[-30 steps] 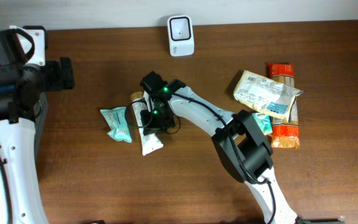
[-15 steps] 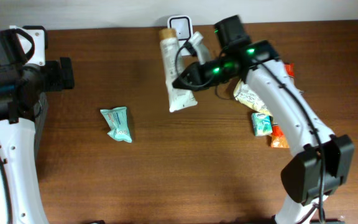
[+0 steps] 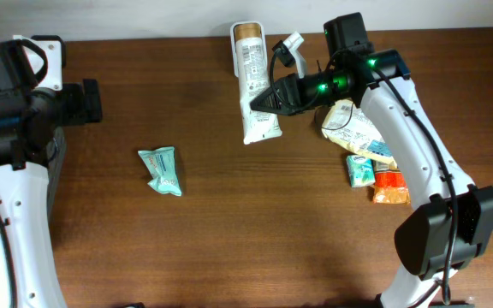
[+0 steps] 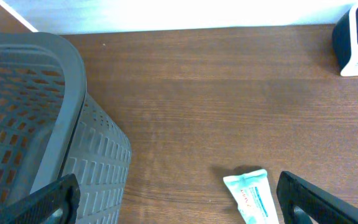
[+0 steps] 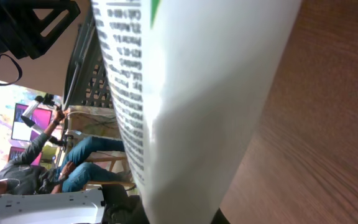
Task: Scan the item barcode
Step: 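Raise the white tube to the white scanner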
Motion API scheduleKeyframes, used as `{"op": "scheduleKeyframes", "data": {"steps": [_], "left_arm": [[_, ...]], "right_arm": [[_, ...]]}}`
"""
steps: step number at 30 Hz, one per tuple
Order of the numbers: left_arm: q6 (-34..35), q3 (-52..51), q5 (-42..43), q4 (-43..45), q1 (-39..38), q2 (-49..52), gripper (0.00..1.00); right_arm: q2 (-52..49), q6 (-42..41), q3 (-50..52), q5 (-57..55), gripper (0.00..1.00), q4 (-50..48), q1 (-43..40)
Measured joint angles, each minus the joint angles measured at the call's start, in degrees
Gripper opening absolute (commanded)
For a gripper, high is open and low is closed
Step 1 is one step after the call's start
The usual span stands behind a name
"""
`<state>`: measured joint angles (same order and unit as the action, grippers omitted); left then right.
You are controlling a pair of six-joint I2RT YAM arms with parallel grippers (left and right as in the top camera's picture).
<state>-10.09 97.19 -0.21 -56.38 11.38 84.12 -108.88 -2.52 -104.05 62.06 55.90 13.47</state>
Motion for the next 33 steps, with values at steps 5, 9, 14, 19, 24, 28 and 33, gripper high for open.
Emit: {"op": "scheduleKeyframes", "data": {"steps": [5, 9, 14, 19, 24, 28, 33], "left_arm": [[0.0, 0.0, 0.0, 0.0, 0.0, 0.0, 0.99], [0.0, 0.0, 0.0, 0.0, 0.0, 0.0, 0.99], [0.0, 0.0, 0.0, 0.0, 0.0, 0.0, 0.99], [0.0, 0.0, 0.0, 0.0, 0.0, 0.0, 0.99], [0.0, 0.0, 0.0, 0.0, 0.0, 0.0, 0.99], [0.0, 0.0, 0.0, 0.0, 0.0, 0.0, 0.99], [0.0, 0.0, 0.0, 0.0, 0.0, 0.0, 0.99]], "right_arm": [[0.0, -1.9, -1.0, -2.0, 0.04, 0.9, 0.0], [0.2, -3.2, -11.1, -14.0, 0.04, 3.0, 0.6], [0.5, 0.5, -16.3, -30.9, 0.04, 2.2, 3.2], [-3.8, 11.0, -16.5, -59.9, 0.04, -8.1, 10.1], [-16.2, 24.8, -16.5, -82.1, 0.04, -17.1, 11.8], [-23.6, 33.4, -16.4, -93.2, 0.04, -24.5, 11.6], [-30.0, 43.2, -16.4, -101.7, 0.04, -37.4, 11.6]]}}
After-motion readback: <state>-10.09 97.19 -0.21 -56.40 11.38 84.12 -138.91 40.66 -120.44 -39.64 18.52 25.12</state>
